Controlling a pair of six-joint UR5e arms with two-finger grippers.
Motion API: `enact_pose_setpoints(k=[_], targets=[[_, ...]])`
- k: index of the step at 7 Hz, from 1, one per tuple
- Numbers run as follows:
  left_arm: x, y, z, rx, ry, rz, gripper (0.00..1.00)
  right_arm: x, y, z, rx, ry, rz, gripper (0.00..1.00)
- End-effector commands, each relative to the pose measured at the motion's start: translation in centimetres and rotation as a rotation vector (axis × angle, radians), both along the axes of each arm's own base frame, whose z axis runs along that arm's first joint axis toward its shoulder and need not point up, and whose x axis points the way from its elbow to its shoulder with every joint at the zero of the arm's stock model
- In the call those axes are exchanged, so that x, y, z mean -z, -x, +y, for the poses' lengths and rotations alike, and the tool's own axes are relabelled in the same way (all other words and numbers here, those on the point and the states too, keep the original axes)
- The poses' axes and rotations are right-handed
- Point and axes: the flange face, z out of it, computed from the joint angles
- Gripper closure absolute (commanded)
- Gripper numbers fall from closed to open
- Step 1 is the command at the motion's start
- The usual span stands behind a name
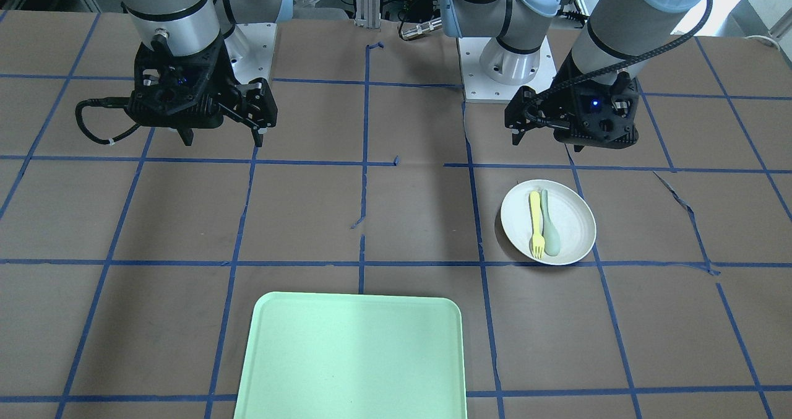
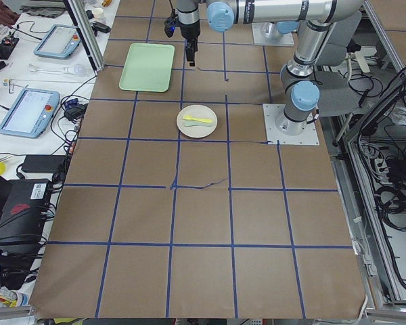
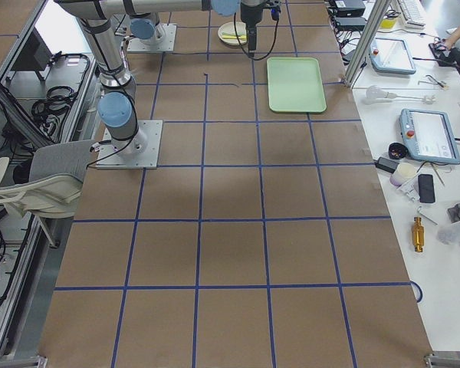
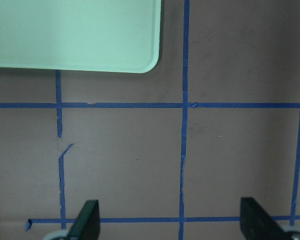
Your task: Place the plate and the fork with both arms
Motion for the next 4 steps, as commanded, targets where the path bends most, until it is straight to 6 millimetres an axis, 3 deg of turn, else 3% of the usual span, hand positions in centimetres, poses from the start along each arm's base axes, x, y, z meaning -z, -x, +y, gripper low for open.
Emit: enact_pose_setpoints(k=[1, 4], targets=[[-0.15, -0.17, 0.14, -0.002, 0.002, -0.005, 0.0, 0.0, -0.04, 0.01, -0.001, 0.0, 0.0, 0.0], [0.24, -0.43, -0.1, 0.011, -0.001, -0.013, 0.0, 0.3, -0.01, 0.07, -0.001, -0.006, 0.002, 0.0]])
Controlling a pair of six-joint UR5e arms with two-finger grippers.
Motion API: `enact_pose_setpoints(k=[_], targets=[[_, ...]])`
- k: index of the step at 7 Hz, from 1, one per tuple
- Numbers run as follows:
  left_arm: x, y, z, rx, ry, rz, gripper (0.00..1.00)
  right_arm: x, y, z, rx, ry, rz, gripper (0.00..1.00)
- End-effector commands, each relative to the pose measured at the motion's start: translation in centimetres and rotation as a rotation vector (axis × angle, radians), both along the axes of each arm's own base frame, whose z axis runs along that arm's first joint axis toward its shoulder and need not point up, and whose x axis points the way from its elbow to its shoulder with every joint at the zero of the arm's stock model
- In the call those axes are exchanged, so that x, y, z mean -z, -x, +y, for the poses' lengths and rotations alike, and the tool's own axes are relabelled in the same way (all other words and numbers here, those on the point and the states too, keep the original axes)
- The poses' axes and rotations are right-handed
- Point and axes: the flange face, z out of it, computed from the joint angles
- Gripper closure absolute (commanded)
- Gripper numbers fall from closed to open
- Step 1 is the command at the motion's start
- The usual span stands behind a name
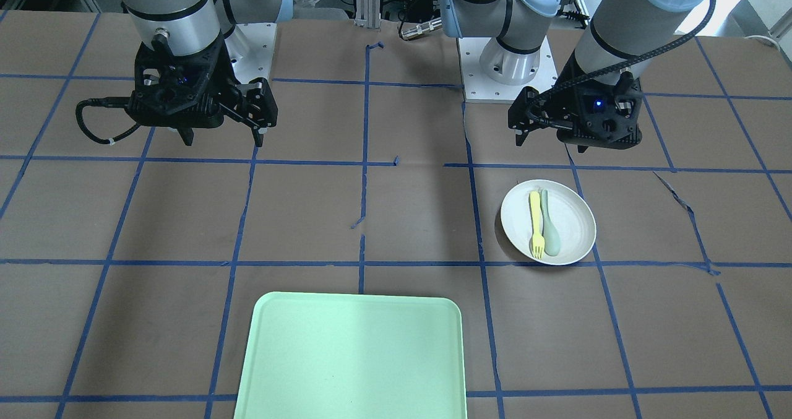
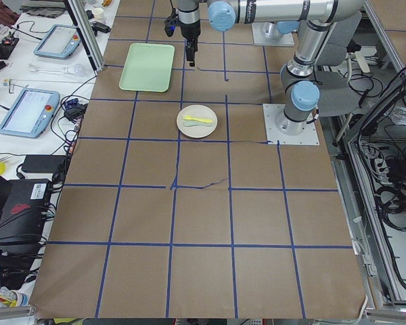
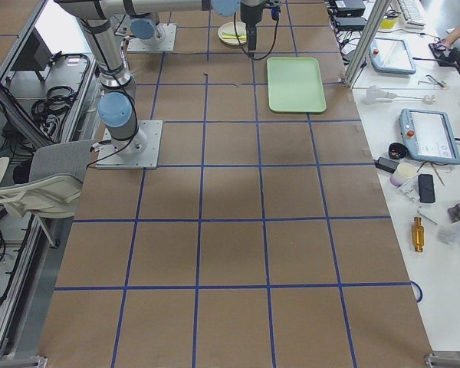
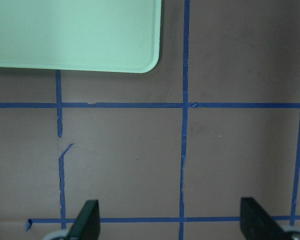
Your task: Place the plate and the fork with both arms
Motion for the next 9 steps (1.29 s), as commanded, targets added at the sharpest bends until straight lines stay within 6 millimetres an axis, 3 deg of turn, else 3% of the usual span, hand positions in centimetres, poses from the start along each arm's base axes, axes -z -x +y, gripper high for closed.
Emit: enact_pose_setpoints(k=[1, 2, 3, 5, 6, 8, 9], targets=[[0.8, -0.2, -0.1, -0.001, -0.03, -0.003, 0.0, 0.2, 0.0, 0.1, 0.0, -0.004, 0.002, 0.0], [1.9, -0.6, 0.2, 0.002, -0.044, -0.003, 0.0, 0.2, 0.0, 0.1, 0.0, -0.004, 0.0, 0.0], [3.1, -2.7, -0.1, -0.054, -0.026, -0.002, 0.0, 0.2, 0.0, 0.0, 0.0, -0.004, 0.002, 0.0], [4.5, -11.7, -1.6, -0.199, -0.021, 0.013, 0.0, 0.2, 0.0, 0.0, 0.0, -0.004, 0.002, 0.0], [6.2, -14.9, -1.4, -0.249, -0.042, 0.05, 0.01, 0.2, 0.0, 0.0, 0.0, -0.003, 0.0, 0.0], [9.4, -18.4, -0.6, -0.203, -0.058, 0.082, 0.0, -0.2, 0.1, -0.1, 0.004, 0.003, -0.004, 0.0], [12.1, -20.7, 0.0, -0.216, -0.093, 0.11, 0.0, -0.2, 0.3, -0.2, 0.009, 0.003, -0.004, 0.0]])
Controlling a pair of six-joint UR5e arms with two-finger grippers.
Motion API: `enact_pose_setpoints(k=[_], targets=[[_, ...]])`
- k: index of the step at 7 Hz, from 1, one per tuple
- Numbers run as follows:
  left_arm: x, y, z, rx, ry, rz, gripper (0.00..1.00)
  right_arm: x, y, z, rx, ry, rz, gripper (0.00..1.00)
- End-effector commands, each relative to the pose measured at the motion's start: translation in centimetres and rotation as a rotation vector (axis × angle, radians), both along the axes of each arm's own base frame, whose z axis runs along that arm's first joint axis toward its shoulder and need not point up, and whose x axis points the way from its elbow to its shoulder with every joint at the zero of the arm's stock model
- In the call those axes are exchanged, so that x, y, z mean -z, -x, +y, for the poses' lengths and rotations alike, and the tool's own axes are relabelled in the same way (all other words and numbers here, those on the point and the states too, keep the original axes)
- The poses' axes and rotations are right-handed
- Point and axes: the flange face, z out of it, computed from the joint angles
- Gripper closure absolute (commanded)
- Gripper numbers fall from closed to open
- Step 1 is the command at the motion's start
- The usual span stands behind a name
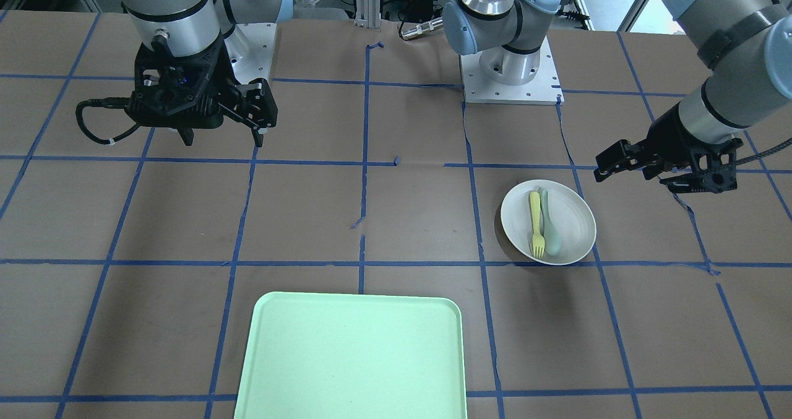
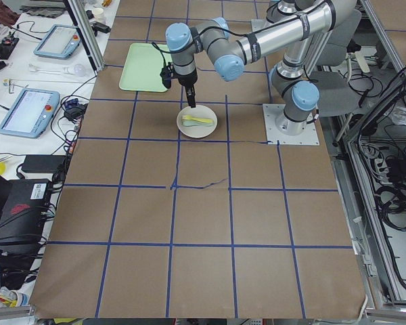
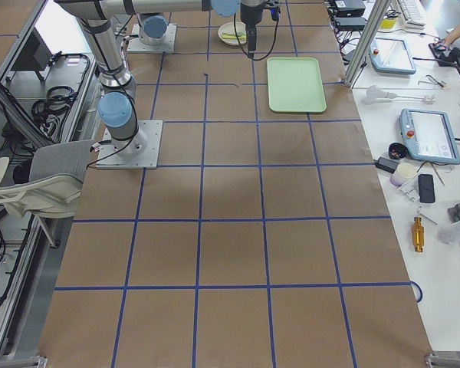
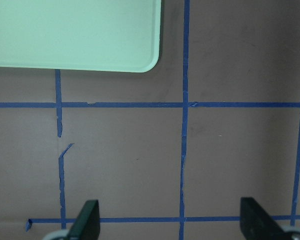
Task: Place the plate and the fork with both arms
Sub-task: 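Move the left gripper down to the rim of the white plate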
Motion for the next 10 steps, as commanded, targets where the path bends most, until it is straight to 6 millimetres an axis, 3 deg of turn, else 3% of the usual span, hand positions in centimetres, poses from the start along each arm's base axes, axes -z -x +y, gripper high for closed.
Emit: enact_pose_setpoints(k=[1, 2, 3, 5, 6, 7, 10], targets=[[5.4, -4.4, 0.8, 0.043, 0.015, 0.054, 0.0, -0.3, 0.5, -0.3, 0.011, 0.006, -0.002, 0.0], [8.5, -6.3, 1.1, 0.099, 0.045, 0.057, 0.0, -0.5, 0.5, -0.3, 0.011, 0.009, -0.002, 0.0], [11.1, -6.3, 1.4, 0.087, 0.038, 0.107, 0.02, -0.6, 0.6, -0.4, 0.013, 0.011, 0.001, 0.0], [14.8, -6.1, 1.2, 0.064, 0.0, 0.184, 0.19, -1.1, 0.8, -0.2, 0.024, 0.005, 0.006, 0.0], [16.7, -6.2, 1.1, 0.057, -0.031, 0.205, 0.19, -1.6, 1.0, -0.1, 0.027, -0.012, 0.008, 0.0], [18.0, -6.3, 0.8, 0.054, -0.05, 0.221, 0.25, -2.0, 1.1, 0.0, 0.03, -0.024, 0.009, 0.0], [19.6, -6.5, 0.6, 0.06, -0.073, 0.24, 0.29, -1.9, 1.1, -0.1, 0.03, -0.028, 0.008, 0.0]])
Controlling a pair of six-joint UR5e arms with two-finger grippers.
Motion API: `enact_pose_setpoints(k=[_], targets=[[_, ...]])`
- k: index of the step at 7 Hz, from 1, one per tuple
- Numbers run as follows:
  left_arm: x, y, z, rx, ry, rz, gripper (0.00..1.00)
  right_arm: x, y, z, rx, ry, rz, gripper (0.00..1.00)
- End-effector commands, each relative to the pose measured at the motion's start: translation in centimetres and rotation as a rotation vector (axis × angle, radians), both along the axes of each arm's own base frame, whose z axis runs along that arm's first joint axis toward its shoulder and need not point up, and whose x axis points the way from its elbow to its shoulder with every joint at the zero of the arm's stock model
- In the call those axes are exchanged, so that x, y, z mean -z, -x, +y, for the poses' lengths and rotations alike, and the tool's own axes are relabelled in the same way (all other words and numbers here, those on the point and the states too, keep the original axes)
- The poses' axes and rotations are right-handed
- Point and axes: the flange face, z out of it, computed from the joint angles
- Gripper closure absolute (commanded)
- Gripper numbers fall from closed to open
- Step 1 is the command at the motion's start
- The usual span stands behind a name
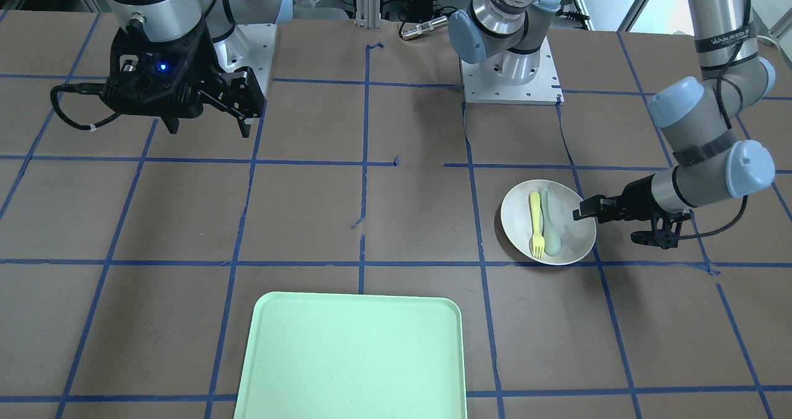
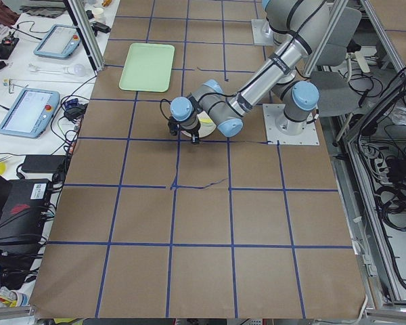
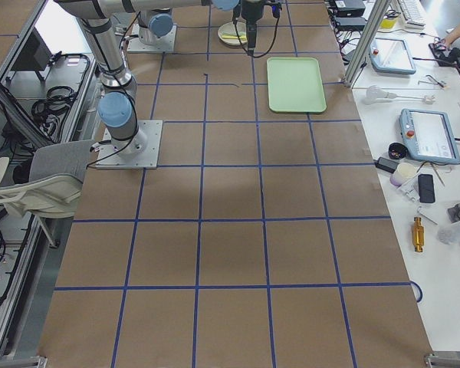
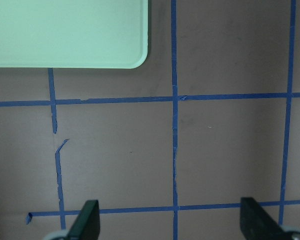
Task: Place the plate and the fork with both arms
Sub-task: 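Move the left gripper down to the rim of the white plate, then grip the white plate rim with the left gripper and lift it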
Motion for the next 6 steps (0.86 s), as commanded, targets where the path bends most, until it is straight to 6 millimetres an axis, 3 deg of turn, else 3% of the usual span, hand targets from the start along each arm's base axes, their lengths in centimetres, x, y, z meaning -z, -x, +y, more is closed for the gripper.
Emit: enact_pose_setpoints(k=[1, 2, 3, 6], targets=[[0.9, -0.1, 0.0, -0.007, -0.02, 0.005, 0.64, 0.1, 0.2, -0.2, 0.005, 0.001, -0.001, 0.0], [1.0, -0.1, 0.0, -0.003, -0.023, 0.006, 0.91, -0.4, 1.9, -0.8, 0.04, 0.01, -0.005, 0.0], [1.1, -0.1, -0.1, 0.0, -0.023, 0.008, 1.0, -0.6, 3.7, -1.2, 0.075, 0.01, -0.005, 0.0], [-0.4, -1.0, -1.7, -0.034, -0.02, -0.004, 1.0, -0.3, 3.1, -1.0, 0.022, -0.001, -0.007, 0.0]])
